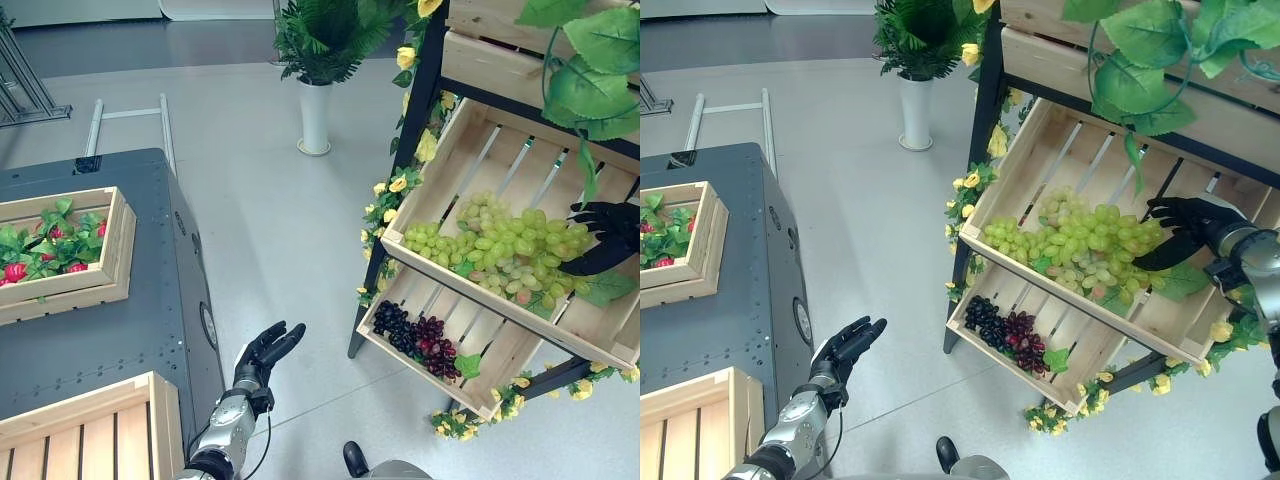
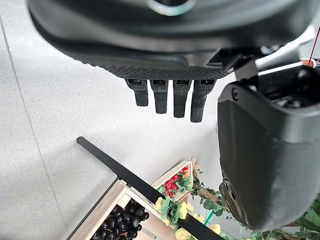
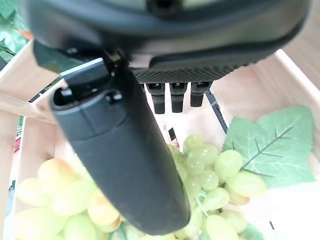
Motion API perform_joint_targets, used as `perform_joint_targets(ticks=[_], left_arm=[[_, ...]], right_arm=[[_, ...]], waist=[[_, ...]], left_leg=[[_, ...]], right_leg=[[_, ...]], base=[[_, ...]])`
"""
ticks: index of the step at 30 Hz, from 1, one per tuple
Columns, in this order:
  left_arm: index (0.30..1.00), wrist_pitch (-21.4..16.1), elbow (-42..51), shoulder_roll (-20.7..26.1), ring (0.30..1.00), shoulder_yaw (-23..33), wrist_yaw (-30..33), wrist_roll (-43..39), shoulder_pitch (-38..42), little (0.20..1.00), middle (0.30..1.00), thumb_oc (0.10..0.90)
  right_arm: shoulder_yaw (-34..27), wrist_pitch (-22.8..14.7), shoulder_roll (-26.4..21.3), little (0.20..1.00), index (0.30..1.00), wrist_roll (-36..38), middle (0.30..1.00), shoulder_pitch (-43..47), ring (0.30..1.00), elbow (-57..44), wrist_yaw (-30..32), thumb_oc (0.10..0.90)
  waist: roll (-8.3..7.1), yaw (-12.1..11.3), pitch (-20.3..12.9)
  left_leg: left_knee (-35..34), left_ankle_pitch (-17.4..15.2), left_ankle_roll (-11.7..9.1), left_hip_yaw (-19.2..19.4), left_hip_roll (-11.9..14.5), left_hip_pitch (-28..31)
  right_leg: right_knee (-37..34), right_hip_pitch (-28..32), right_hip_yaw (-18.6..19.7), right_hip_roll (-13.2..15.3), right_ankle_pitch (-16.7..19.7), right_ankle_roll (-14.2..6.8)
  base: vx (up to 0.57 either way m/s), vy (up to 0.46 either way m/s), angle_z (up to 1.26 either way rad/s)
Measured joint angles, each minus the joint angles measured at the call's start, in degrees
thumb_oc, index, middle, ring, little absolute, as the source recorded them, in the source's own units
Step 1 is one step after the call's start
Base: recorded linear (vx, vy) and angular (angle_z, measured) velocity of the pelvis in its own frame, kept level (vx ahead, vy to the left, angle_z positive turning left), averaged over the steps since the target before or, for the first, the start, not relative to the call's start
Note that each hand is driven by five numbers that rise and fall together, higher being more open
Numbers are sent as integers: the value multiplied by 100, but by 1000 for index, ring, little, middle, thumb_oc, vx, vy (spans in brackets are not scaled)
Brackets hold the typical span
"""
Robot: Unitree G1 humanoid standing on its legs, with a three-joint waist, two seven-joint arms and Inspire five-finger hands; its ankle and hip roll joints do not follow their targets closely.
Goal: Pick up the fruits from the basket on one side to the basket on the other side
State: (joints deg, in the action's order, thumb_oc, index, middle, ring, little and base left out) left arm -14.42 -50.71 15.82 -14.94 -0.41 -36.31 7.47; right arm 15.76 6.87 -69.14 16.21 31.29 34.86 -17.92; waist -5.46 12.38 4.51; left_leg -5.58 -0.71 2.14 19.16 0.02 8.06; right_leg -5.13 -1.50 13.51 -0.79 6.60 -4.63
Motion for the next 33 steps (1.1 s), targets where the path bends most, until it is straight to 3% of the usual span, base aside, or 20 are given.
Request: perform_joint_targets(ticks=[4,9,16,23,33], left_arm=[[900,-1,5,-3,900,8,0,0,-42,900,900,800],[900,-1,4,-54,900,12,-1,4,-70,900,900,800],[900,-9,0,-146,900,33,-2,3,-95,900,900,800],[900,-11,-3,-218,900,66,3,4,-118,900,900,800],[900,-19,-148,-320,900,76,4,6,-322,900,900,800]], right_arm=[[-477,-242,24,900,900,-66,900,-727,900,-808,403,800],[-1217,-480,370,900,900,-740,900,-1798,900,-2169,857,800],[-1484,-911,484,900,900,-1580,900,-2616,900,-3542,1129,800],[-2159,-1287,480,900,900,-2898,900,-3286,900,-4417,1573,800],[-2698,-1775,482,900,900,-3886,900,-4119,900,-5064,2031,800]], waist=[[44,139,-5],[66,346,-17],[140,561,-47],[243,596,-112],[339,814,-194]], left_leg=[[0,-2,-1,6,0,-4],[1,-3,0,15,3,-4],[-1,-15,5,34,-2,6],[-1,-32,2,154,-5,1],[-2,-41,3,167,-5,-3]], right_leg=[[0,-10,8,-3,-23,-19],[2,-22,40,-13,-25,-13],[0,-19,66,-12,-28,-17],[0,-70,179,-26,-17,-35],[0,-78,188,-27,-19,-35]], base=[[0,2,-1],[22,32,-3],[9,10,0],[-4,14,-8],[0,2,0]])
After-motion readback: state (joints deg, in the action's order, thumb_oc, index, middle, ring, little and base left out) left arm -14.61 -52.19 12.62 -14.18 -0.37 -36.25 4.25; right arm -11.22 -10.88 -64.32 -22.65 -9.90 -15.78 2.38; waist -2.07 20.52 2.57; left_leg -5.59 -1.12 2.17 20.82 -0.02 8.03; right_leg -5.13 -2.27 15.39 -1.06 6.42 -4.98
